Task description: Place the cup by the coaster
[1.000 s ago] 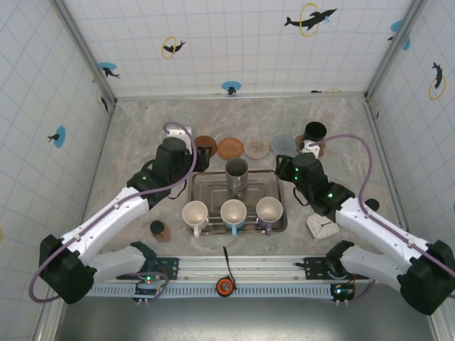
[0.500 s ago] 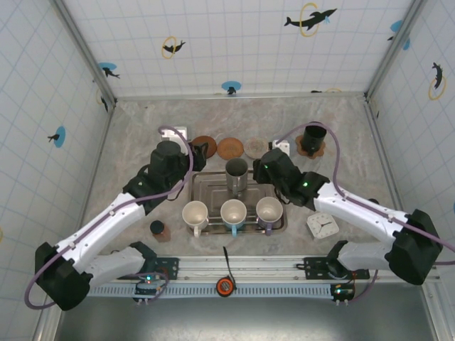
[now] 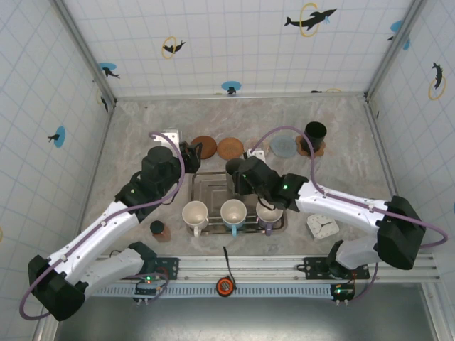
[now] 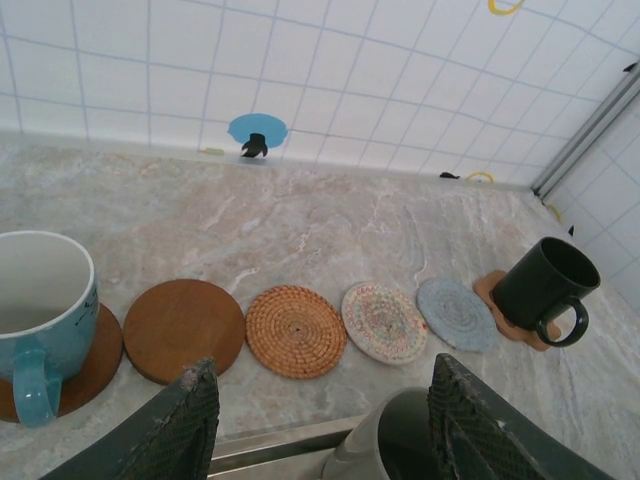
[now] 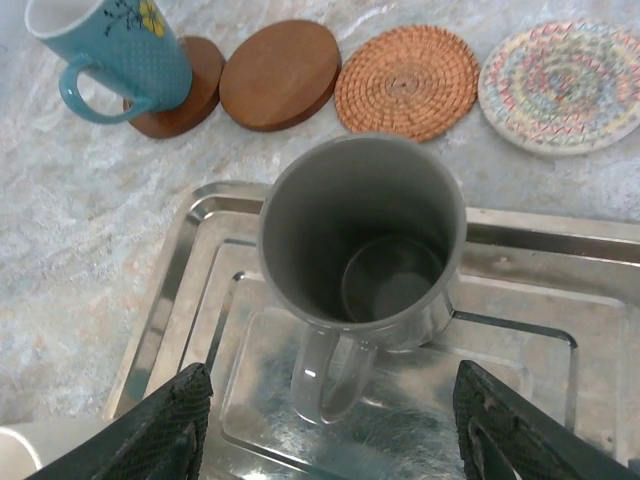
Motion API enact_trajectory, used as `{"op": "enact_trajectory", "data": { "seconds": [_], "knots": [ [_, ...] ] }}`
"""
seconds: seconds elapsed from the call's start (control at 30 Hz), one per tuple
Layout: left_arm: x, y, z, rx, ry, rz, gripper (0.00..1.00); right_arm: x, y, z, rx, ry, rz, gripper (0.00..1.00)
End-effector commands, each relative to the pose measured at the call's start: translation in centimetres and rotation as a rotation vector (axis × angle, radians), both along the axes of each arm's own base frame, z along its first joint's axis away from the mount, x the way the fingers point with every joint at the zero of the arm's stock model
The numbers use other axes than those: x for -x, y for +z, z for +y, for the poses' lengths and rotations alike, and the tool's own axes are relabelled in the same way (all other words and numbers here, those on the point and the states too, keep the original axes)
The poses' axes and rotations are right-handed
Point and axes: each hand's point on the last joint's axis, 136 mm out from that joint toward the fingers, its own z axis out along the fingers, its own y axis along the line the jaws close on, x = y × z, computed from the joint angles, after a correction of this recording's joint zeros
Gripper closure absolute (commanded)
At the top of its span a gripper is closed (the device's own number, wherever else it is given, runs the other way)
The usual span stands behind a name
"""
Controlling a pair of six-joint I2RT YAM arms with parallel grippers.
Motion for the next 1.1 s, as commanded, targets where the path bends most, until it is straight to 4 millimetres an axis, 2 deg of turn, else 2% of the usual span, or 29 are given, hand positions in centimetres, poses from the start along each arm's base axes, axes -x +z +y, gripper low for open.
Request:
{"op": "enact_trajectory", "data": {
  "seconds": [0.0, 0.27, 0.63, 1.07],
  "knots": [
    [0.4, 0.3, 0.3, 0.007, 0.005, -0.011, 0.43, -0.1, 0.3, 1.4, -0.014, 0.010, 0.007, 0.34],
    [0.4, 0.2, 0.6, -0.003, 0.014, -0.007, 0.42, -0.5, -1.1, 3.0, 0.022, 0.036, 0.037, 0.35],
    [0.5, 0.0, 0.6, -0.006, 0.013, -0.006, 0.42, -1.0, -3.2, 4.0, 0.102, 0.052, 0.075, 0.35],
    [0.4, -0.2, 0.6, -0.017, 0.015, -0.005, 0.41, -1.3, -4.8, 3.7, 0.172, 0.044, 0.101, 0.36]
  ]
}}
